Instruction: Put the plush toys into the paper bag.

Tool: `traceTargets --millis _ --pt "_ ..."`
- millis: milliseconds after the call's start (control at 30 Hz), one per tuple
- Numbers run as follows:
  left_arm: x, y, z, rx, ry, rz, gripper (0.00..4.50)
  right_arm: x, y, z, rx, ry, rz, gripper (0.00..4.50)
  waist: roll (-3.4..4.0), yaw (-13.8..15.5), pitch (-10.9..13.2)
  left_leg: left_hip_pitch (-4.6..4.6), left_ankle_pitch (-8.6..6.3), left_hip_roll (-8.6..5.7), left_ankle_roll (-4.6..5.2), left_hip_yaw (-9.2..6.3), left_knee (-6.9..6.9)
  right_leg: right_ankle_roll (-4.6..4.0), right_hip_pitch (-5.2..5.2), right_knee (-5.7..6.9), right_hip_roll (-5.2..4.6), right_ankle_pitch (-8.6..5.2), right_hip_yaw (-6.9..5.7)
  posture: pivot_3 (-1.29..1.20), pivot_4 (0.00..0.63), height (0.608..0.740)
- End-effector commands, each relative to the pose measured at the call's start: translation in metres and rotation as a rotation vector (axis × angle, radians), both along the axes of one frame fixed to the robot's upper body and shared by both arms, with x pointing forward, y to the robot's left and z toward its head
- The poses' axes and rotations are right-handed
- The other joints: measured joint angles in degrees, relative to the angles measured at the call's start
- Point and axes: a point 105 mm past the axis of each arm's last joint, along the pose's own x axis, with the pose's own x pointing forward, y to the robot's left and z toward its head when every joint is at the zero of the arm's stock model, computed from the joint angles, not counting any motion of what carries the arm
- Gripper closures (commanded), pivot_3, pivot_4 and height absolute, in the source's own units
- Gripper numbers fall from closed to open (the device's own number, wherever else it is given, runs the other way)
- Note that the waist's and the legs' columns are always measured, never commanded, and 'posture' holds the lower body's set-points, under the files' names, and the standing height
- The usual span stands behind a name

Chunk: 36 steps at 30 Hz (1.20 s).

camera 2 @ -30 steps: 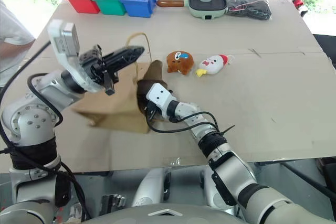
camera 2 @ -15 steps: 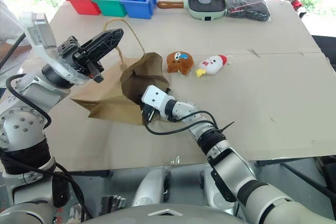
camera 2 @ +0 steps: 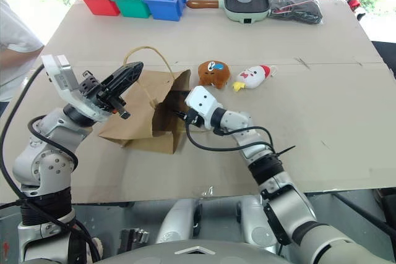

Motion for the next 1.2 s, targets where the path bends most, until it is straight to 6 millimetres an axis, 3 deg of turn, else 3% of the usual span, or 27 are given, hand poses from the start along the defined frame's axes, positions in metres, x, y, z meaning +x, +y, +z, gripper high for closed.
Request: traceTargets --millis 33,200,333,400,500,667,700,733,800,900,1000,1167,1200 --pt "-0.005 0.004 0.012 -0.018 -0.065 -0.028 4.5 -0.016 -0.012 0.03 0.01 -0.026 0.015 1.41 -0.01 -0.1 0.0 0.0 0.0 0.02 0.0 -0.01 -0.06 -0.02 -0.04 0.01 0.03 -0.01 0.0 0.0 0.15 0.74" --pt "-0.003 0.014 0.016 -0.064 -0.069 -0.047 4.5 -0.014 -0.056 0.063 0.03 0.048 -0.077 1.41 -0.01 0.0 0.0 -0.02 0.0 0.02 0.0 0.03 -0.08 -0.05 -0.09 0.02 0.03 -0.03 0.02 0.0 0.15 0.74" --pt "-0.003 0.012 0.019 -0.088 -0.073 -0.074 4.5 0.013 -0.094 0.068 -0.055 0.023 -0.273 1.41 -0.02 0.0 0.0 -0.02 0.0 0.0 0.0 0.06 -0.08 -0.04 -0.08 0.0 0.03 -0.04 0.04 0.0 0.15 0.74" --pt "-0.002 0.01 0.02 -0.098 -0.078 -0.081 4.5 0.031 -0.112 0.063 -0.117 0.027 -0.376 1.41 -0.02 0.0 0.0 -0.02 0.0 0.0 0.0 0.08 -0.08 -0.04 -0.09 -0.01 0.03 -0.04 0.05 0.0 0.15 0.74" --pt "-0.001 0.001 0.024 -0.13 -0.093 -0.108 4.5 0.076 -0.144 0.045 -0.21 0.111 -0.573 1.41 -0.03 -0.2 0.0 0.01 0.0 -0.01 0.0 0.16 -0.08 -0.04 -0.09 0.0 0.04 -0.04 0.12 0.0 0.15 0.74" --pt "-0.002 -0.005 0.027 -0.16 -0.102 -0.124 4.5 0.105 -0.155 0.014 -0.338 0.185 -0.614 1.41 -0.05 -0.3 0.0 -0.14 0.0 -0.02 0.01 0.18 -0.14 -0.05 -0.24 -0.05 0.05 -0.03 0.16 0.0 0.15 0.74" --pt "-0.002 -0.006 0.028 -0.166 -0.104 -0.127 4.5 0.108 -0.158 0.007 -0.364 0.195 -0.62 1.93 -0.06 -0.3 0.0 -0.24 0.0 -0.01 0.01 0.22 -0.14 -0.05 -0.34 -0.07 0.06 -0.03 0.2 0.0 0.15 0.74" --pt "-0.003 -0.007 0.028 -0.17 -0.106 -0.131 4.5 0.109 -0.16 0.002 -0.387 0.198 -0.616 2.21 -0.07 -0.4 0.0 -0.35 0.0 -0.01 0.01 0.24 -0.13 -0.05 -0.47 -0.05 0.05 -0.02 0.22 0.0 0.15 0.74" --pt "-0.004 -0.007 0.028 -0.173 -0.106 -0.136 4.5 0.11 -0.162 -0.003 -0.426 0.196 -0.597 3.19 -0.11 -0.2 0.0 -0.68 0.01 0.0 0.01 0.18 0.0 -0.04 -0.76 0.02 0.05 0.0 0.16 0.0 0.15 0.74" --pt "-0.006 -0.006 0.029 -0.203 -0.099 -0.152 4.5 0.104 -0.168 0.002 -0.41 0.194 -0.565 4.47 -0.13 0.1 0.0 -0.71 0.01 -0.02 0.01 0.13 0.1 -0.03 -0.72 0.03 0.0 0.0 0.1 0.0 0.15 0.74" --pt "-0.008 -0.008 0.027 -0.223 -0.079 -0.185 4.5 0.095 -0.176 0.012 -0.383 0.166 -0.55 4.47 -0.12 0.4 0.0 -0.75 0.01 -0.03 0.02 0.07 0.23 -0.03 -0.67 0.04 0.0 0.0 0.04 0.0 0.15 0.74" --pt "-0.014 -0.011 0.025 -0.268 -0.021 -0.276 4.5 0.055 -0.173 0.056 -0.168 0.096 -0.396 4.47 -0.08 0.6 0.1 -0.85 0.0 -0.02 0.02 0.0 0.21 -0.02 -0.71 0.01 -0.01 0.0 -0.03 0.0 0.15 0.74" --pt "-0.015 -0.011 0.024 -0.275 -0.002 -0.3 4.5 0.04 -0.163 0.072 -0.108 0.051 -0.317 4.47 -0.03 0.3 0.1 -0.86 0.0 -0.02 0.02 0.01 0.21 -0.02 -0.72 0.02 0.0 0.0 -0.02 0.0 0.15 0.74"
